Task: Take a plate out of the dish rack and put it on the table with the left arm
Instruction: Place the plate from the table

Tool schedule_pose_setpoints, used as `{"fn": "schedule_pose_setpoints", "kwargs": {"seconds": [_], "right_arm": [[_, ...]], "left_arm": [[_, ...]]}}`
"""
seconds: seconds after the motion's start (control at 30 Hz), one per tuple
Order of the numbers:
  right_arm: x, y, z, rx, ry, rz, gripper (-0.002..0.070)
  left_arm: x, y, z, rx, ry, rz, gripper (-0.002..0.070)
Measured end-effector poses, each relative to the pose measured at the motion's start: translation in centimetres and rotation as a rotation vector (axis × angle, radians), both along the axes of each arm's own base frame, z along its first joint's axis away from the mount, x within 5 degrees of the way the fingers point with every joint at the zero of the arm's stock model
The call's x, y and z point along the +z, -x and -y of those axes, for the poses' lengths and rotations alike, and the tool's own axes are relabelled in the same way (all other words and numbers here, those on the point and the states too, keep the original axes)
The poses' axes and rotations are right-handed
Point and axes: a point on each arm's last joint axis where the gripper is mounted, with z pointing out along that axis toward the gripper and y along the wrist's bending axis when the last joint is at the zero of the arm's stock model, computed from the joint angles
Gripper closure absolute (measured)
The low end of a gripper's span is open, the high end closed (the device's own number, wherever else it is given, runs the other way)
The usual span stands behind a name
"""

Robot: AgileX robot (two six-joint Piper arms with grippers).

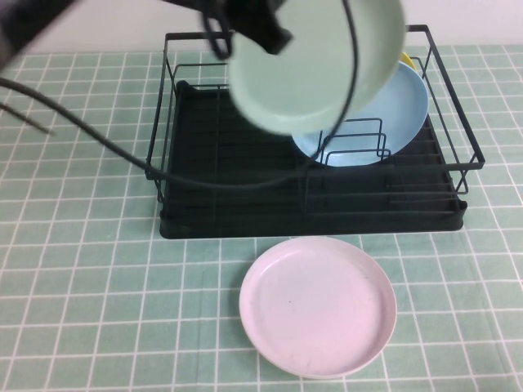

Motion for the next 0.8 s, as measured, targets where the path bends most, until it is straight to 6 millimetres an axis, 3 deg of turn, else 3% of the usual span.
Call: {"fn": "schedule_pose_setpoints", "kwargs": {"seconds": [0.13,0.27,0.47,0.63,0.8], "right_arm": [[0.0,0.0,0.0,0.0,0.0,0.0,0.0696],[0.0,0.0,0.0,0.0,0.0,0.0,0.0696],[0.0,0.0,0.0,0.0,0.0,0.0,0.0696],[0.0,0.0,0.0,0.0,0.0,0.0,0.0696],[0.0,0.0,0.0,0.0,0.0,0.0,0.0696]], "left_arm": [[0.9,1.4,-4.2,0.114,0.032,-0.22,0.0629],[-0.3,2.0,-6.8,0.12,0.152,-0.475,0.0629],[-4.5,6.3,-7.3,0.054,0.233,-0.698,0.0629],[-9.3,10.5,-7.9,0.069,0.294,-0.824,0.0629],[-13.8,11.7,-7.6,0.07,0.433,-0.892,0.0629]]}}
